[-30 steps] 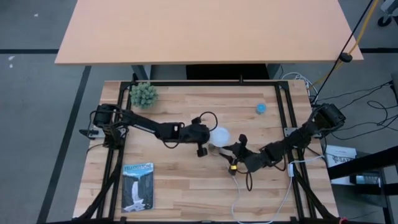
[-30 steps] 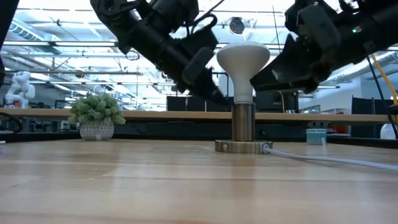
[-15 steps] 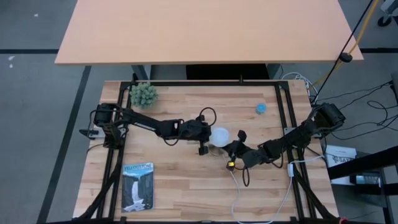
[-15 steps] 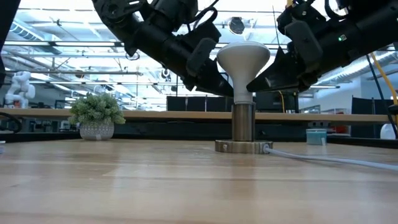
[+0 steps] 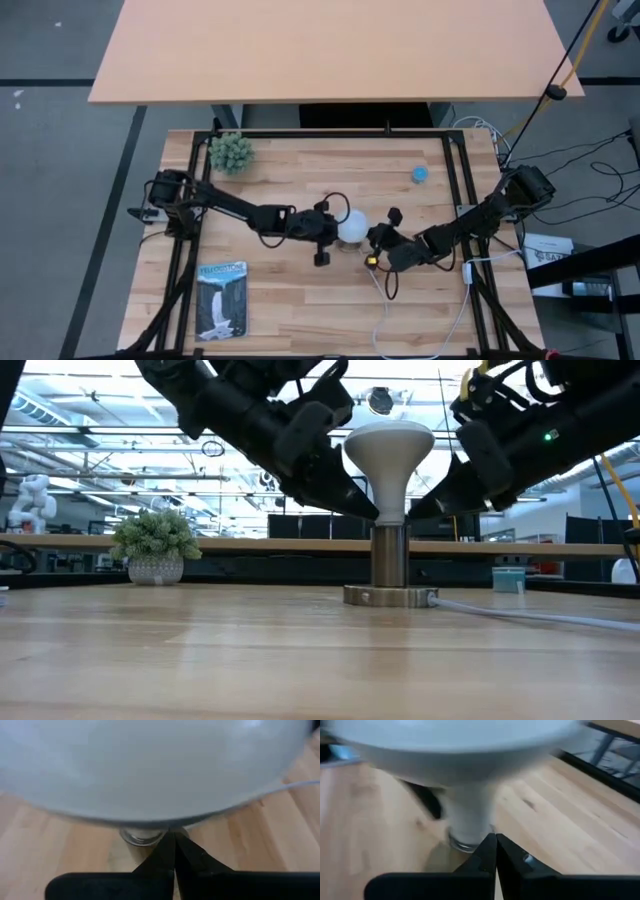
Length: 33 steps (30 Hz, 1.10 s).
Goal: Screw lightbulb
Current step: Remove the lightbulb from the desk lamp
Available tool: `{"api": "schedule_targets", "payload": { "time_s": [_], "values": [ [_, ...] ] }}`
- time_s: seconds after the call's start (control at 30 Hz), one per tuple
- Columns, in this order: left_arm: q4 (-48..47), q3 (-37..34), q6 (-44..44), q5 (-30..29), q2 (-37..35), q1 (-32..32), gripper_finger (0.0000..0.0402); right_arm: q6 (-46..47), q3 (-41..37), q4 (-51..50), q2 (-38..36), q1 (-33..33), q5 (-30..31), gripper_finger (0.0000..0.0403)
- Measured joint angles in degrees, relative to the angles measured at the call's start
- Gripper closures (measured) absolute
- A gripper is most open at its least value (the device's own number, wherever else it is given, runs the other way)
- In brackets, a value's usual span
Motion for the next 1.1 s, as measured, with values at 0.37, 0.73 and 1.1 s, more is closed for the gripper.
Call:
{"api": "schedule_targets", "payload": {
  "time_s": [0.37, 0.73, 1.1],
  "values": [
    [-5.45, 0.0, -3.68, -2.6, -0.09, -3.52, 0.0401, 6.25, 0.0, -5.05, 0.0, 0.12, 0.96, 0.0403],
    [-8.79, 0.0, -5.62, -7.54, -0.09, -2.77, 0.0401, 6.14, 0.0, -5.71, 0.0, 0.34, -6.48, 0.0395],
    [-8.88, 0.0, -5.56, -7.65, -0.09, -1.6, 0.0401, 6.54, 0.0, -5.68, 0.0, 1.8, -6.36, 0.0294]
  ]
}}
